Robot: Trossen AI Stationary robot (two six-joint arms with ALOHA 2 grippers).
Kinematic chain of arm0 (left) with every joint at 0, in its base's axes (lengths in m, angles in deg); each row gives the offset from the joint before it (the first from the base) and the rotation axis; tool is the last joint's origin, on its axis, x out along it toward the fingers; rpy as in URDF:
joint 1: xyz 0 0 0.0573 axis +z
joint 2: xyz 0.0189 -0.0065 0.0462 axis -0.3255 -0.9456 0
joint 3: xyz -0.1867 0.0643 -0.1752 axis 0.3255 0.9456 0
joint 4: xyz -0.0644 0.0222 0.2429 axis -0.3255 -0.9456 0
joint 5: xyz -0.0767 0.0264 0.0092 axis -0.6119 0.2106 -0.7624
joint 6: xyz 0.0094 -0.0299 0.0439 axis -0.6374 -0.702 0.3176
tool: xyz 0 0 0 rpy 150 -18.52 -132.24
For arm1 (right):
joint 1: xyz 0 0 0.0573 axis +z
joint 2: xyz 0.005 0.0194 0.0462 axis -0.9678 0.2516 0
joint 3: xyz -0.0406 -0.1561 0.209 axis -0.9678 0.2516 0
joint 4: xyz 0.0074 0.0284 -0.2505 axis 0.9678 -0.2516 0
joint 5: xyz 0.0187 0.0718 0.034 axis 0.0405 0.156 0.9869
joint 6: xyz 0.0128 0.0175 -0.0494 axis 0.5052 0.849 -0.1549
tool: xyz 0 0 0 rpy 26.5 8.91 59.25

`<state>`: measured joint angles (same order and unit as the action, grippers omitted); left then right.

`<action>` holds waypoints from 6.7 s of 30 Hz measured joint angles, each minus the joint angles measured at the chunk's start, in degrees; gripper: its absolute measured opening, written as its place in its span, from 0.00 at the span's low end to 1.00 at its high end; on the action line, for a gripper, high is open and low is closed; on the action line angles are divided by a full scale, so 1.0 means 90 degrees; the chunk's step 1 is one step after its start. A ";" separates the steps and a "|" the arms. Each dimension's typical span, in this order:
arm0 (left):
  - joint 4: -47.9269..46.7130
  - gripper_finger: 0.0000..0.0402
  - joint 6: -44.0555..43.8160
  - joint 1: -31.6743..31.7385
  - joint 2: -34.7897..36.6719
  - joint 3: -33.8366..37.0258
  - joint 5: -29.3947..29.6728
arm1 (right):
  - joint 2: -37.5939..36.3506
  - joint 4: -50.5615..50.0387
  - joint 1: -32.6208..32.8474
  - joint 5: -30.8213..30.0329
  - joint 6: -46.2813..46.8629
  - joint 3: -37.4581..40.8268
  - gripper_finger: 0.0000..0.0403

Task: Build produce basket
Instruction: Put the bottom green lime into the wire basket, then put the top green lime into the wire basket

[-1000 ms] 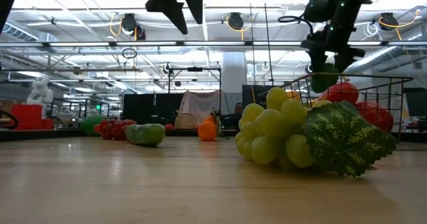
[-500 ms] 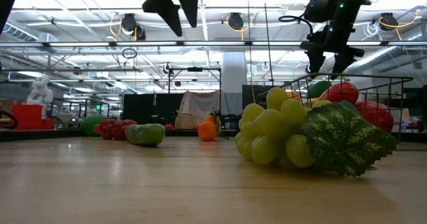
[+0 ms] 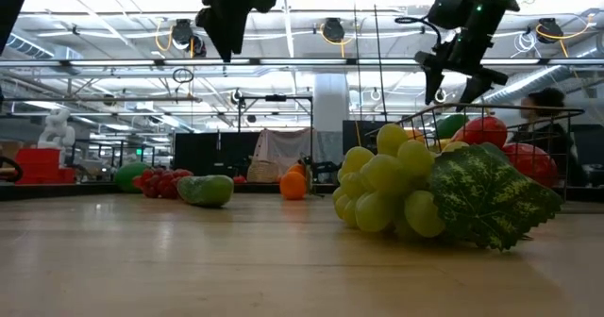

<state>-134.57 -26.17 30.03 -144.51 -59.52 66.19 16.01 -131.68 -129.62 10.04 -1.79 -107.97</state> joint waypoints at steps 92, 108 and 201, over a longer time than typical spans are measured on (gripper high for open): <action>0.3082 0.87 0.5482 0.5195 -0.0318 0.4178 0.2161 | -0.2020 0.2235 0.0935 0.2193 0.0777 0.0007 0.36; 0.3390 0.90 0.5418 0.5247 -0.0323 0.4320 0.2019 | -0.1968 0.2235 0.2040 0.2188 0.1405 0.0005 0.36; 1.2006 0.78 -0.2672 0.0621 0.0799 0.1316 0.1152 | -0.0267 0.8278 0.3335 0.0708 -0.5395 0.0005 0.83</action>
<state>-26.51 -50.22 35.63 -137.32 -47.67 76.55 13.61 -57.18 -99.61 16.42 -50.35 -107.92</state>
